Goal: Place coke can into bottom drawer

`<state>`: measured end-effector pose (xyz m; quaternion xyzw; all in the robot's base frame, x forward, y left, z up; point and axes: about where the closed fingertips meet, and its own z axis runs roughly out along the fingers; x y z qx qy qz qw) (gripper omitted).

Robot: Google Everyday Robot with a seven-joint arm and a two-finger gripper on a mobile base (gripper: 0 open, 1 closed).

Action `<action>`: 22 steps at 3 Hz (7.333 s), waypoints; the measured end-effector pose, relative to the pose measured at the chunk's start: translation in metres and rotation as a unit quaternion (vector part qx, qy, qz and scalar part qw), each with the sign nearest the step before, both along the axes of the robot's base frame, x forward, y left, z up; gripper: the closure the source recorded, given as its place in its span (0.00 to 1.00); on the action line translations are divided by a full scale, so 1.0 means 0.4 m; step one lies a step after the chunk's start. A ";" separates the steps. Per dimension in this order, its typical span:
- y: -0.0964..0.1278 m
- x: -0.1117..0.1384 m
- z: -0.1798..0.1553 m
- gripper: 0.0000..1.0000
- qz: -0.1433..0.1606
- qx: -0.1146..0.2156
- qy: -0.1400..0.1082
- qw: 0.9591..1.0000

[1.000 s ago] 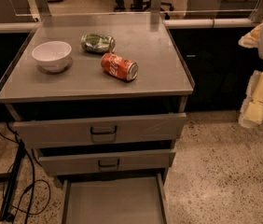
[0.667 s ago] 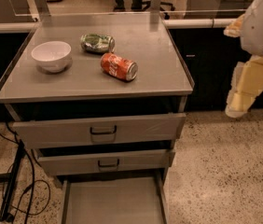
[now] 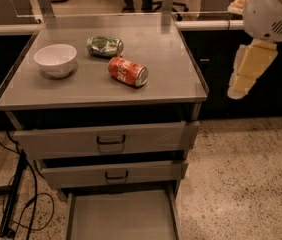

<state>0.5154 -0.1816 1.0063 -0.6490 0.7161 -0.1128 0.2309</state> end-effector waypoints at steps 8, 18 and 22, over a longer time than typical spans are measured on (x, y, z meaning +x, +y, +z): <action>0.350 0.158 -0.075 0.00 -0.074 0.323 -0.012 0.944; 0.539 0.405 -0.386 1.00 -0.099 0.300 0.026 0.948; 0.321 0.207 -0.181 1.00 -0.086 0.348 -0.035 0.933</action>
Offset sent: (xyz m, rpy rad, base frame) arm 0.0062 0.0054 -0.0005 0.1798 0.0157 -0.0538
